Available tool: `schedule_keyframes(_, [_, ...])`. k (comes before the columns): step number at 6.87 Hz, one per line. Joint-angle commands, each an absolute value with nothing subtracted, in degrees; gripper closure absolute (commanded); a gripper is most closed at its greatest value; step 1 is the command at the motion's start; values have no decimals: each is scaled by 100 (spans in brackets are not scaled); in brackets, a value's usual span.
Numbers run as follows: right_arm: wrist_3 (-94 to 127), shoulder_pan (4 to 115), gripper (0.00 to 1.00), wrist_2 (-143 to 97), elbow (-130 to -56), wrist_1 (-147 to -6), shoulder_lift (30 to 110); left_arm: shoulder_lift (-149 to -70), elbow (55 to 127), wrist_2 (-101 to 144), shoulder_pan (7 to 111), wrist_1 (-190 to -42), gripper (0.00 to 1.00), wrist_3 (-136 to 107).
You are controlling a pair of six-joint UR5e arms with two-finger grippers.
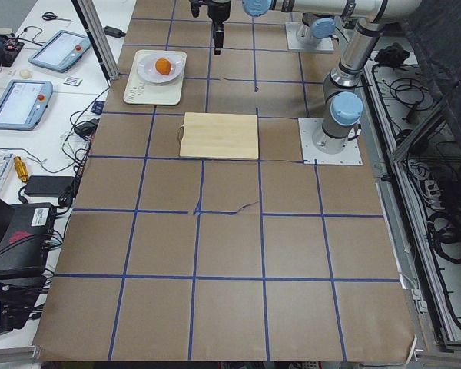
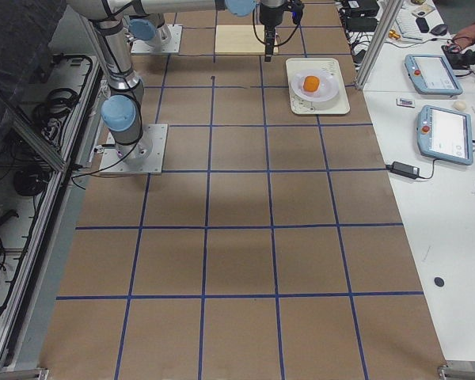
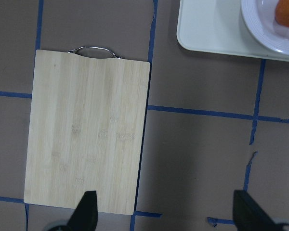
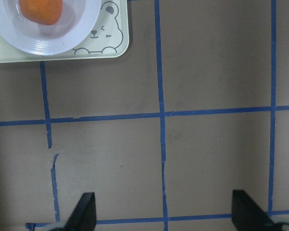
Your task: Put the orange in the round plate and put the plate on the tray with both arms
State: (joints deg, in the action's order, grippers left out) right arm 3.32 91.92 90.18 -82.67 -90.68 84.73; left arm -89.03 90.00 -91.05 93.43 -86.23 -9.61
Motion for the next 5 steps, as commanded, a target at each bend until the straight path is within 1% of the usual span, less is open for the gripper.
schedule_keyframes(1, [-70,9184,0,9035,-8455,-9316,8569,-8903,9000,-9105,9343,-8622,0,-958])
schedule_keyframes(5, [-211,9176,0,8983,-8481,-9158,8692,-8886,9009,-9105,9343,-8622,0,-967])
